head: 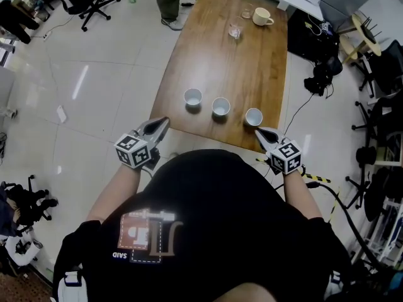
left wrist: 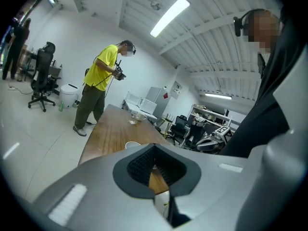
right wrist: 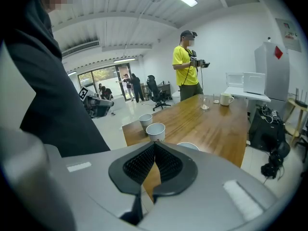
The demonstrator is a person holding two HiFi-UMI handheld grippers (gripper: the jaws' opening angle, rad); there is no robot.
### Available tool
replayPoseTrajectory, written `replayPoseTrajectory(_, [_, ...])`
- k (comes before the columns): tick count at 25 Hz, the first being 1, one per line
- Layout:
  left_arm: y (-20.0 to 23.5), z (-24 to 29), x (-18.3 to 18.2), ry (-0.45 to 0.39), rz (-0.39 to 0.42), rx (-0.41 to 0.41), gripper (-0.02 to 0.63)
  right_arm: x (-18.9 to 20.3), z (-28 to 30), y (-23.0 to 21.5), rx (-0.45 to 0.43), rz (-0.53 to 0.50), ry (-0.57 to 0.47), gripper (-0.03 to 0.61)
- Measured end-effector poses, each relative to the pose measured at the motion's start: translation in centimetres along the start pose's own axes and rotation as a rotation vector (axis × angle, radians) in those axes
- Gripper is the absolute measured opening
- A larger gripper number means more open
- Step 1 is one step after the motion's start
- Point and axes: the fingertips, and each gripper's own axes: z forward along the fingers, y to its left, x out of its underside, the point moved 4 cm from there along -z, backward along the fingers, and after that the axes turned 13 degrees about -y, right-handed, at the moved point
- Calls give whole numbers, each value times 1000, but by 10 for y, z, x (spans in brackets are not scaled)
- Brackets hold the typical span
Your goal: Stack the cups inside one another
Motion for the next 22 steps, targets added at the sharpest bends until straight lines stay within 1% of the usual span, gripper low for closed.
replayPoseTrajectory(1, [2,0,-3,-2,4,-1,1,-1,1,0,-2,-3,-1,20])
replayPoseTrajectory(2, [4,0,-5,-4,7,-1,2,-3,2,0,-1,-7,-4,41])
replayPoseTrajectory(9, [15,6,-21,-9,18,23,2,-17,2,-6,51,-6,-37,57])
replayPoseTrajectory(12, [21,7,-26,-8,21,32,2,-28,8,1,43,-37,-34,61])
replayPoseTrajectory(15, [25,8,-29,-10,18,34,2,-46,28,13,-5,-120,-13,72])
replayPoseTrajectory(18, [26,4,-28,-17,14,28,2,-61,59,28,-80,-207,27,89])
replayPoseTrajectory(22, [33,-13,-27,-26,4,-9,2,-71,109,55,-187,-334,104,107])
